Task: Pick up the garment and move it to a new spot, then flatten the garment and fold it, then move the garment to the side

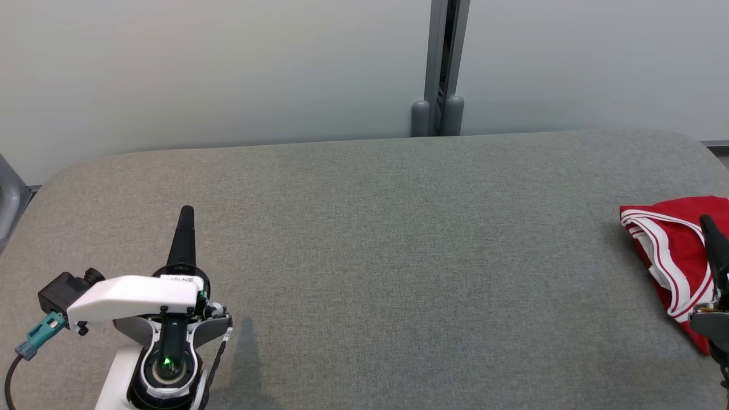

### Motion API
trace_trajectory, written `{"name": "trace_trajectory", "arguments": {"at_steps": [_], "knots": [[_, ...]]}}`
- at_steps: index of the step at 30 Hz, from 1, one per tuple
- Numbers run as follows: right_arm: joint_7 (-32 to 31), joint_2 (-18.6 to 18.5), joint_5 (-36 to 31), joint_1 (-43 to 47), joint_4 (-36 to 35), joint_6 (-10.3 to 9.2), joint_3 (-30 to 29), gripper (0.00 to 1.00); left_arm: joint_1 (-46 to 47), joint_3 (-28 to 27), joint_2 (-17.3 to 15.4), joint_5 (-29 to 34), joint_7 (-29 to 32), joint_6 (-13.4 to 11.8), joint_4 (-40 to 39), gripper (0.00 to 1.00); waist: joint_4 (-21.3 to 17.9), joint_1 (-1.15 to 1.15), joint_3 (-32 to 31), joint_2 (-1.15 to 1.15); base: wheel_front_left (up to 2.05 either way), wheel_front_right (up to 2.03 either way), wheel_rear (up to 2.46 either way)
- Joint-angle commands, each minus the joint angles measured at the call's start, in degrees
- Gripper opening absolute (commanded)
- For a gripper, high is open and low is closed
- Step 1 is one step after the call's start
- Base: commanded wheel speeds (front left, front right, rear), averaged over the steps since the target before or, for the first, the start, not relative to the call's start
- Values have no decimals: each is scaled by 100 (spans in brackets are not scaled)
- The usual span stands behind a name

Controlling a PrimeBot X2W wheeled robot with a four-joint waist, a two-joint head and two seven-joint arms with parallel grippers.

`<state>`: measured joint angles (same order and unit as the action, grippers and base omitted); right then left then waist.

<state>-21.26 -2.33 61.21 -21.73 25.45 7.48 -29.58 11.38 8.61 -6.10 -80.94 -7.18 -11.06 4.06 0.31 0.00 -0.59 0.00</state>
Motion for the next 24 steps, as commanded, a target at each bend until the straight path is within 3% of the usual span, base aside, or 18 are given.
{"name": "trace_trajectory", "arguments": {"at_steps": [1,24], "knots": [[-64,-66,127,-140,38,2,-63,0,183,-33,4,-104,-31,-6,-24,0,-2,0,-1,0,0,0,0],[-405,-73,939,-559,512,2,-445,0,449,-69,203,-946,-37,-48,80,0,-30,0,-10,0,0,0,0]]}}
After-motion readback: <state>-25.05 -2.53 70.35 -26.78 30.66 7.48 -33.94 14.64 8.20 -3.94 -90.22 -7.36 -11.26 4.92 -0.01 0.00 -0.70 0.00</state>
